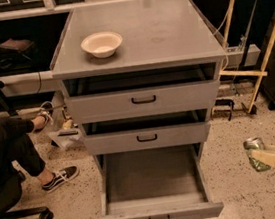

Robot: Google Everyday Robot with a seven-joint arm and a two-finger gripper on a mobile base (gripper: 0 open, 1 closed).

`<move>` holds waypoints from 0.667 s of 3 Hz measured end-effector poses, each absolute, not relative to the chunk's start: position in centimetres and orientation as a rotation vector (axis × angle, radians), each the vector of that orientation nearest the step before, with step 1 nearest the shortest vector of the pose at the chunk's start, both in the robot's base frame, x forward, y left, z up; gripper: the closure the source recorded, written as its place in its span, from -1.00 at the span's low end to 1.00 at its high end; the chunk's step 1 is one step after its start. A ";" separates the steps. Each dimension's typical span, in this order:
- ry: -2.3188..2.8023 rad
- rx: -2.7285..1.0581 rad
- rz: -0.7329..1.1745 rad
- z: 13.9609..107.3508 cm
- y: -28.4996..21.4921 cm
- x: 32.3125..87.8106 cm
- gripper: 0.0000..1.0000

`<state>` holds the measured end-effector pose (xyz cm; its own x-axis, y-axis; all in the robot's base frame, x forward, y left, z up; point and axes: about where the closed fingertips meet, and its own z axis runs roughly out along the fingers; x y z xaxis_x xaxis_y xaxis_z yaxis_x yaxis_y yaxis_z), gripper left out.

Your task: Pick green can from bottom drawer and place on counter

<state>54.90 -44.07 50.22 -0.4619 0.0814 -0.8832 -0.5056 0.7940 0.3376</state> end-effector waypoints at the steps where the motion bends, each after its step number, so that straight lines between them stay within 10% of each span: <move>1: 1.969 -0.225 0.675 51.5 -48.6 54.9 1.00; 2: 1.966 -0.226 0.677 51.5 -48.4 55.0 1.00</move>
Offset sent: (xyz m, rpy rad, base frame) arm -0.0022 -0.0444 0.0109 0.0109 0.0359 -0.0734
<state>54.98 -48.44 51.54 -0.4800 0.1288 -0.8678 -0.4330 0.8255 0.3620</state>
